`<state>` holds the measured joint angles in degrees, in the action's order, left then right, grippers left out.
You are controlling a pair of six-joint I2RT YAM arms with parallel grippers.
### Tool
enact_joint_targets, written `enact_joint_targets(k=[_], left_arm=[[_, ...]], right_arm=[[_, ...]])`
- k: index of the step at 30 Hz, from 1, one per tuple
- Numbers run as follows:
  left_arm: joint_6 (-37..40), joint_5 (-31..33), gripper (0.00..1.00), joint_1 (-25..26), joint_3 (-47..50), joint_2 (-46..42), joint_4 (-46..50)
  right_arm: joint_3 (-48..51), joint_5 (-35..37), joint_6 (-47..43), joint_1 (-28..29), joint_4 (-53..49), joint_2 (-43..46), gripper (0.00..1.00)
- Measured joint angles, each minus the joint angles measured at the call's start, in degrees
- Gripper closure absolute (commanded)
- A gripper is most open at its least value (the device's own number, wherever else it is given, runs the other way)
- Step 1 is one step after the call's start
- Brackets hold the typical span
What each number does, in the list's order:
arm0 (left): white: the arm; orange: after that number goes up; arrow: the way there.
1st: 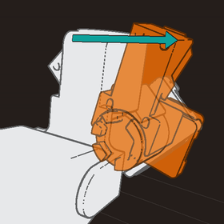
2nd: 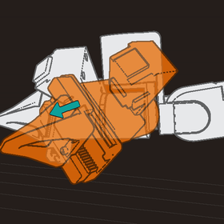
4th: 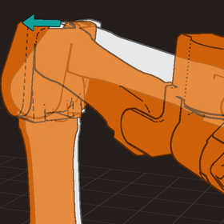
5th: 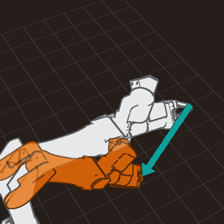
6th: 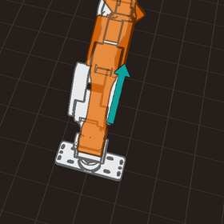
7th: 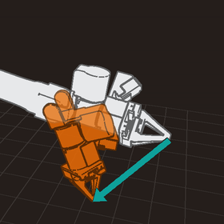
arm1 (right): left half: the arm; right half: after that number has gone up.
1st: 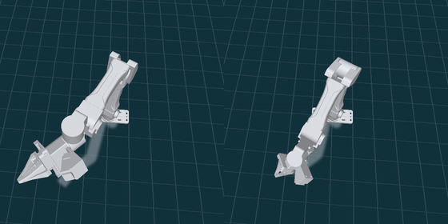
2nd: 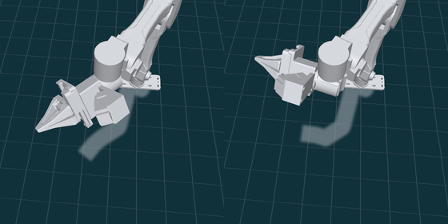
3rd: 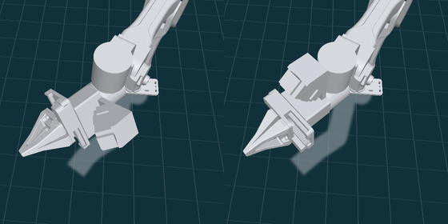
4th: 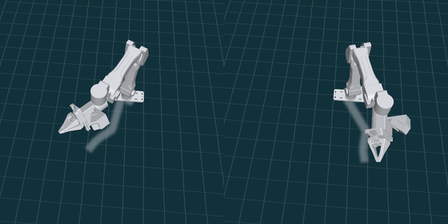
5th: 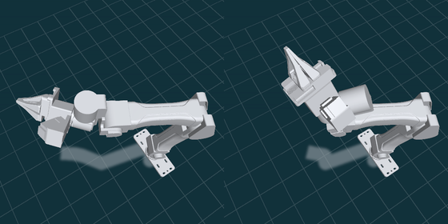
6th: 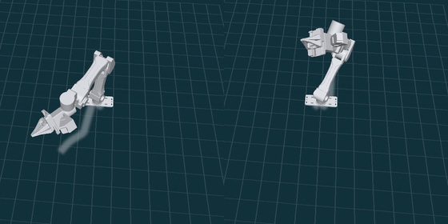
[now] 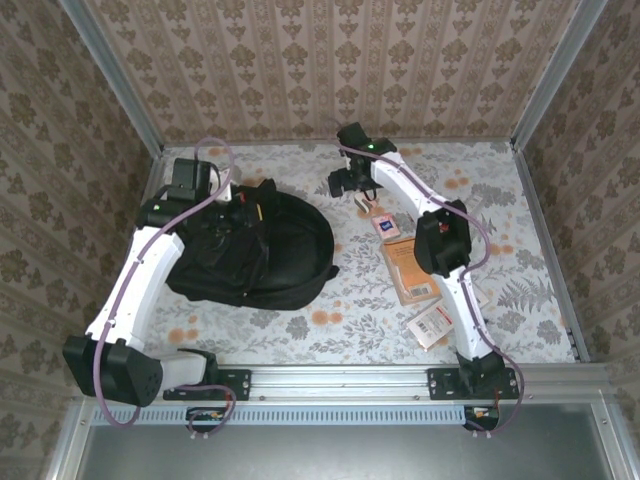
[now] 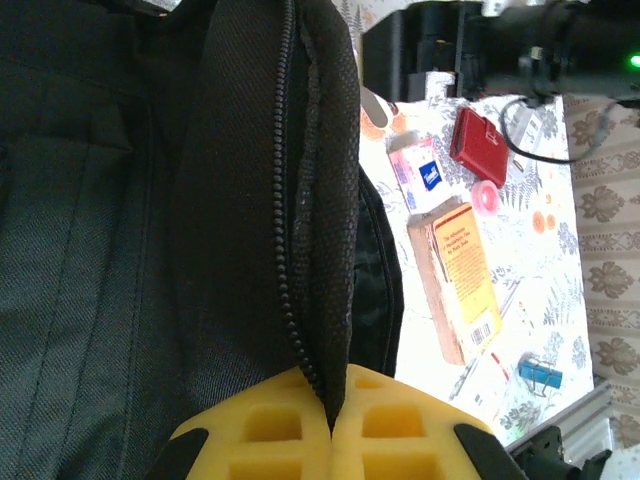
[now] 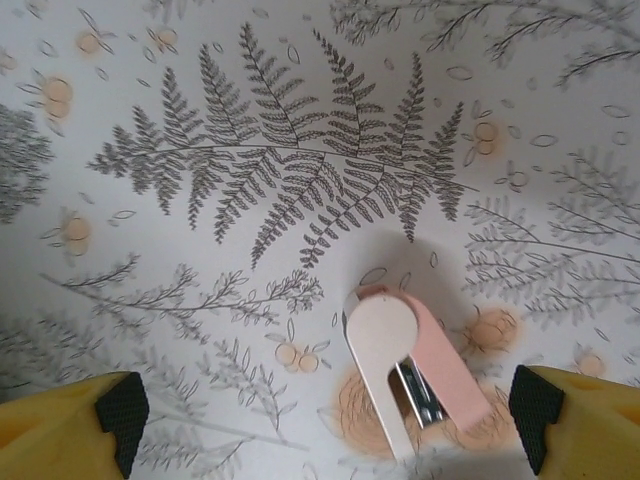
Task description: Pack the student bag
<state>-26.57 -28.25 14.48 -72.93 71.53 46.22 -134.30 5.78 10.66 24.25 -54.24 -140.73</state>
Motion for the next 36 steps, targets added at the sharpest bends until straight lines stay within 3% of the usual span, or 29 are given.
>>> enact_joint_targets(k=[4,11,27,36], left_arm=[[0.0,-1.4,1.0,0.0,0.1,-0.5,0.2],[0.0,-2.2,1.0,0.9,1.4,-3.8,2.6],[0.0,-3.5,1.0,2.8,3.7,-5.2,3.7],[0.9,-3.4,1.0,2.8,3.7,-4.5,3.7]], right_arm=[[-5.6,-0.2,-0.7,-0.2,-3.3,-5.4,0.06],[-7.3,-0.2,-1.6,-0.6,-5.9,-8.3,0.11],[-4.4,0.0,-1.7,-0.6,-6.4,-8.7,0.45],[-4.4,0.0,-0.8,0.0,-6.1,-8.6,0.7]])
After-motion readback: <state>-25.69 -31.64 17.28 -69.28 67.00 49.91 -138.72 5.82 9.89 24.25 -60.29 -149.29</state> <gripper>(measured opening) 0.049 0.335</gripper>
